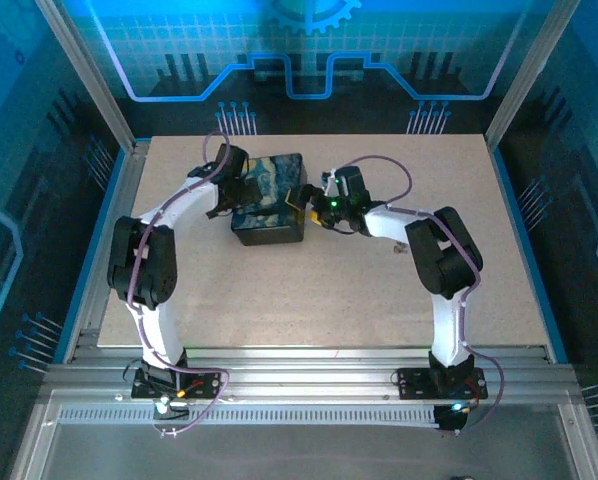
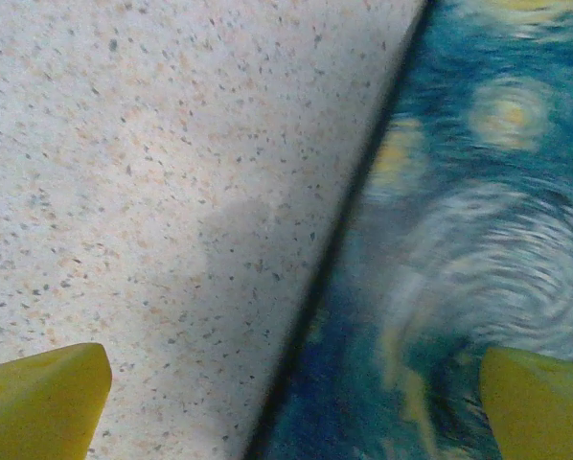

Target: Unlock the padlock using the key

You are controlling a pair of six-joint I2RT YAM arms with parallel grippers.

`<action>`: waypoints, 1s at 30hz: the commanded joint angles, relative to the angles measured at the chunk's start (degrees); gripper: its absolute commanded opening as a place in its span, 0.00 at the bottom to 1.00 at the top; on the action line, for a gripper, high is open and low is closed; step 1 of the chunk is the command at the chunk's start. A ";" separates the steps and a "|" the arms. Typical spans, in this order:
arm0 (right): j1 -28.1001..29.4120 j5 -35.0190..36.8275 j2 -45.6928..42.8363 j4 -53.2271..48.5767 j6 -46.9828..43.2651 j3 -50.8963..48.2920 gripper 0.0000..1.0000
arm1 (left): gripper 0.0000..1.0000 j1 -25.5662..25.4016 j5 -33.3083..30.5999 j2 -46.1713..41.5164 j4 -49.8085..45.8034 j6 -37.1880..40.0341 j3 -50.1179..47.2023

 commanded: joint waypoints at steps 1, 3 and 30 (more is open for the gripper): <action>-1.22 1.12 -0.08 -3.15 -2.78 -0.96 1.00 | 0.99 0.25 0.54 1.42 0.26 -1.25 -2.86; -1.42 1.04 -0.39 -3.95 -3.53 -0.84 1.00 | 0.99 0.51 0.64 1.71 0.61 -1.43 -3.54; 9.45 -14.45 7.14 4.48 0.09 14.38 0.96 | 0.99 1.65 1.04 -15.01 -3.74 2.61 -1.49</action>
